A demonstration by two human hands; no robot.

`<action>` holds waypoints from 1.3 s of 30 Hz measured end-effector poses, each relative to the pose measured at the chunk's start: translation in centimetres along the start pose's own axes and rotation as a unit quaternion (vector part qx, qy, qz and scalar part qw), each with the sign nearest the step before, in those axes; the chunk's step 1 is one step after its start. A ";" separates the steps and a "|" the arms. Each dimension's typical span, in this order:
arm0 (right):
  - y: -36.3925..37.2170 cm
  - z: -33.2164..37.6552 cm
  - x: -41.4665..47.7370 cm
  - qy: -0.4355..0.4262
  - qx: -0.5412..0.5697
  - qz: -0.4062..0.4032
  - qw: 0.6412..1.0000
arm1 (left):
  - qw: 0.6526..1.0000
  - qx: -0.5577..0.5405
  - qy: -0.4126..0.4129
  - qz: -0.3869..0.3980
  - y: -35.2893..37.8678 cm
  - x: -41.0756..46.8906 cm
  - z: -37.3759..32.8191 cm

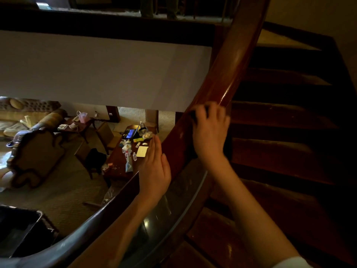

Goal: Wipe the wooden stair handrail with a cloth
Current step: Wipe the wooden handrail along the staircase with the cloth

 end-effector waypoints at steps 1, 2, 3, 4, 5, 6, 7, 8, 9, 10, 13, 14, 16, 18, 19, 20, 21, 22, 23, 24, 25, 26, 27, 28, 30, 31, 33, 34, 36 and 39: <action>-0.6 -0.2 2.1 0.043 -0.012 -0.009 0.999 | 1.000 -0.001 -0.009 0.000 0.0 -0.1 0.0; -0.9 -0.1 3.9 0.071 -0.036 0.003 0.997 | 1.000 -0.001 -0.014 -0.001 0.0 -0.1 0.0; -0.5 0.4 4.9 0.079 -0.072 0.037 0.994 | 1.000 0.002 -0.017 -0.002 -0.1 -0.1 0.1; 0.2 1.4 5.3 0.057 -0.101 0.074 0.990 | 1.000 0.005 -0.022 -0.005 -0.1 -0.1 0.1; 0.9 2.9 4.8 0.006 -0.117 0.111 0.987 | 0.999 0.009 -0.029 -0.009 0.0 -0.1 0.2; 1.7 4.5 3.4 -0.061 -0.116 0.141 0.981 | 0.999 0.011 -0.037 -0.014 0.1 -0.1 0.4; 2.4 5.9 1.2 -0.127 -0.107 0.167 0.972 | 0.999 0.010 -0.043 -0.018 0.1 -0.1 0.6; 2.6 6.8 -1.3 -0.179 -0.091 0.180 0.963 | 0.999 0.003 -0.045 -0.019 0.2 -0.1 0.8; 2.3 6.9 -3.5 -0.198 -0.076 0.187 0.959 | 0.999 -0.005 -0.047 -0.020 0.3 -0.1 0.9; 1.9 6.2 -4.7 -0.185 -0.047 0.185 0.964 | 0.998 -0.008 -0.050 -0.022 0.3 -0.1 1.1; 0.8 2.5 -2.5 -0.091 -0.037 0.177 0.979 | 0.997 0.010 -0.053 -0.046 0.2 -0.2 0.9; 0.5 1.5 -0.5 -0.057 -0.057 0.161 0.984 | 0.997 0.012 -0.051 -0.051 0.0 -0.2 0.7; 0.4 0.7 4.2 0.001 -0.082 0.128 0.988 | 0.997 0.007 -0.052 -0.050 -0.2 -0.3 0.5; 1.2 1.9 6.7 0.002 -0.125 0.150 0.981 | 0.997 0.003 -0.056 -0.045 -0.3 -0.4 0.5; 1.7 3.3 6.7 -0.032 -0.139 0.174 0.974 | 0.997 0.002 -0.059 -0.042 -0.3 -0.3 0.6; 2.4 4.7 5.7 -0.082 -0.139 0.197 0.967 | 0.997 0.001 -0.062 -0.039 -0.2 -0.3 0.7; 3.1 6.1 3.8 -0.133 -0.130 0.222 0.957 | 0.998 0.000 -0.062 -0.034 -0.2 -0.3 0.8; 3.5 7.2 1.3 -0.181 -0.115 0.239 0.947 | 0.998 -0.003 -0.062 -0.028 -0.1 -0.3 0.9; 3.4 7.8 -1.1 -0.210 -0.100 0.252 0.939 | 0.998 -0.009 -0.062 -0.024 -0.1 -0.3 0.9; 2.7 7.5 -2.7 -0.210 -0.075 0.243 0.944 | 0.998 -0.013 -0.059 -0.022 -0.1 -0.2 0.9; 1.9 6.6 -3.1 -0.190 -0.043 0.225 0.955 | 0.998 -0.013 -0.058 -0.024 0.0 -0.2 0.9; 1.3 5.4 -2.7 -0.168 -0.027 0.211 0.963 | 0.998 -0.011 -0.060 -0.029 0.0 -0.3 0.9; 0.9 3.9 -1.6 -0.139 -0.031 0.209 0.968 | 0.997 -0.009 -0.064 -0.034 0.0 -0.3 0.9; 0.5 2.4 0.0 -0.105 -0.045 0.205 0.972 | 0.997 -0.010 -0.069 -0.034 0.1 -0.3 1.0; -0.1 0.4 4.1 -0.028 -0.066 0.154 0.985 | 0.997 -0.015 -0.070 -0.030 0.1 -0.3 0.9; -0.1 0.2 6.0 -0.003 -0.073 0.129 0.989 | 0.997 -0.015 -0.068 -0.033 0.1 -0.2 0.9; 1.0 1.9 7.3 -0.011 -0.116 0.140 0.983 | 0.997 -0.014 -0.070 -0.042 0.2 -0.2 1.0; 1.8 3.4 6.6 -0.054 -0.122 0.160 0.978 | 0.996 -0.014 -0.072 -0.045 0.2 -0.2 1.0; 3.9 6.8 2.7 -0.156 -0.123 0.212 0.957 | 0.996 -0.029 -0.069 -0.043 0.2 -0.3 1.1; 4.6 8.9 -3.4 -0.217 -0.092 0.227 0.945 | 0.994 -0.101 -0.044 -0.016 0.1 -0.6 1.7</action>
Point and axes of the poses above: each hand's wrist, its own x-axis towards the middle knuckle, its own y-axis out of the palm, z = x × y, the point moved 4 cm from there along x, towards the middle knuckle, and after that the axes turned 11 degrees about z, right-handed, at the moved point
